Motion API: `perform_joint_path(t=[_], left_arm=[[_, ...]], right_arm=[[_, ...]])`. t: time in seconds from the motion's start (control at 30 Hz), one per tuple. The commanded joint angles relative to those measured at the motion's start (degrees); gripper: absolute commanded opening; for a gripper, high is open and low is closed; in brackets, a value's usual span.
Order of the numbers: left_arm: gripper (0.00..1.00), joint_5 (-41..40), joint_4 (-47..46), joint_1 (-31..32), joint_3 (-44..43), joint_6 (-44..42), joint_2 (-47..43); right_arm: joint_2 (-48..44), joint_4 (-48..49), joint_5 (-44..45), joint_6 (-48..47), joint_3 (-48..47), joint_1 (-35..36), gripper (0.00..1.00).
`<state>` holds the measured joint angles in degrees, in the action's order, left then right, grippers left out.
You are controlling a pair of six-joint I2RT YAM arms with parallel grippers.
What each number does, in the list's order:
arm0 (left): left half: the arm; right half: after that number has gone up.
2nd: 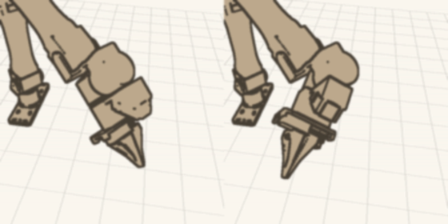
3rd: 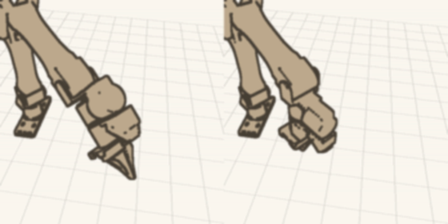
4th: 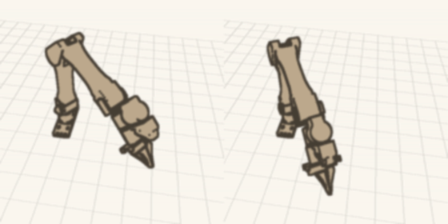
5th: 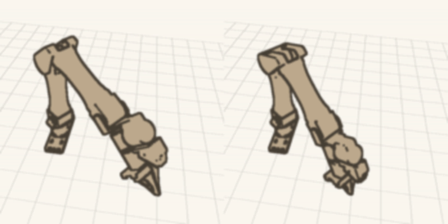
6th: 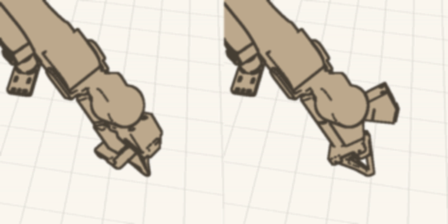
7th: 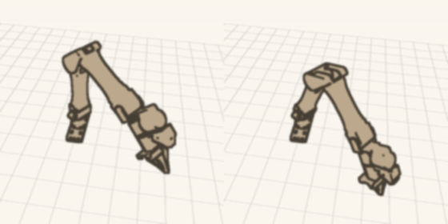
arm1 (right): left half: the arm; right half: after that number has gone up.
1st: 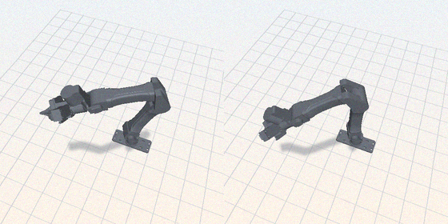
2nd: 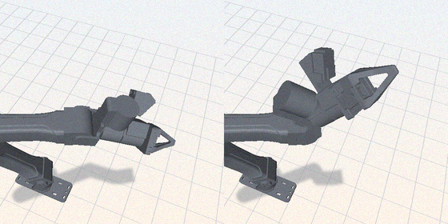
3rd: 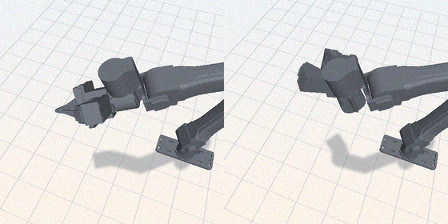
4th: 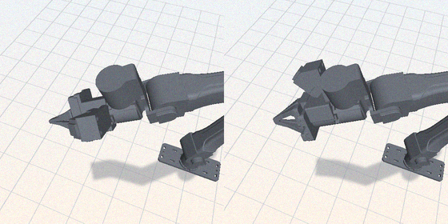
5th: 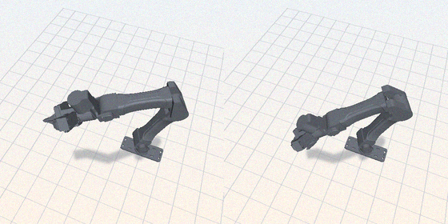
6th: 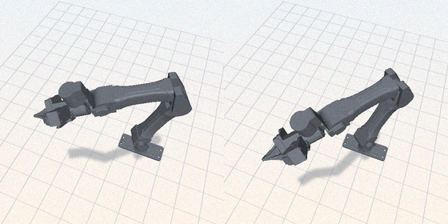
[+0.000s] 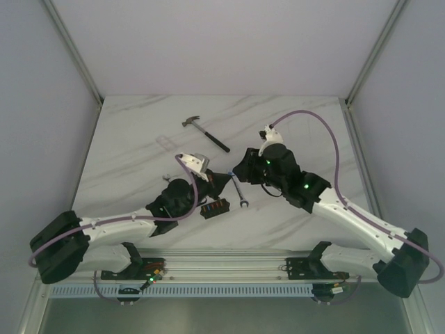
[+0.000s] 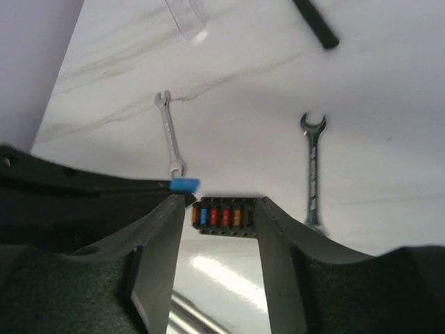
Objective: Snap on the fuse box
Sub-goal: Pick up the fuse from the center of the board.
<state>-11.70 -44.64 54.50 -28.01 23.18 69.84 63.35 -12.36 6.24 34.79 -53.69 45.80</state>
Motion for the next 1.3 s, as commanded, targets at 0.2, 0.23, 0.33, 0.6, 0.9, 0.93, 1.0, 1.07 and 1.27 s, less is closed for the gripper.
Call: perform_joint_path(t=[0.2, 0.23, 0.33, 0.6, 0.9, 0.93, 1.0, 1.07, 1.27], left_arm=[[0.00, 24.47, 3.60, -10.62, 3.58, -8.13, -11.03], [0.00, 27.09, 4.06, -11.58, 3.52, -8.41, -11.77], [0.00, 34.41, 4.96, -13.89, 3.32, -8.83, -13.46], [0.00, 45.73, 8.96, -14.36, 0.28, -12.87, -16.71], [0.00, 50.91, 8.93, -14.27, -0.28, -14.65, -18.84], [0.00, 51.35, 8.74, -14.27, -0.40, -14.69, -18.64], [0.00, 52.01, 8.45, -14.03, -0.70, -14.79, -18.12], [0.00, 52.47, 8.53, -13.92, -1.04, -15.01, -17.70], [0.00, 52.96, 8.35, -13.68, -1.24, -15.19, -17.81]], right_arm=[[-7.17, 7.94, -10.68, -33.84, 2.69, -0.33, 0.55], [-6.81, 7.09, -13.20, -35.71, 1.82, -0.42, 0.54], [-5.15, 6.04, -22.86, -41.83, 0.21, -0.92, 0.53], [-1.78, 2.57, -43.46, -50.75, -3.87, -3.15, 0.48], [-0.39, -2.18, -55.09, -54.07, -6.67, -4.12, 0.42], [-0.01, -2.43, -55.30, -54.18, -7.02, -4.13, 0.41], [0.67, -3.32, -55.96, -54.79, -7.72, -4.14, 0.39], [1.08, -3.70, -56.52, -55.43, -8.04, -4.17, 0.37], [1.76, -4.98, -56.97, -56.54, -8.34, -4.21, 0.32]])
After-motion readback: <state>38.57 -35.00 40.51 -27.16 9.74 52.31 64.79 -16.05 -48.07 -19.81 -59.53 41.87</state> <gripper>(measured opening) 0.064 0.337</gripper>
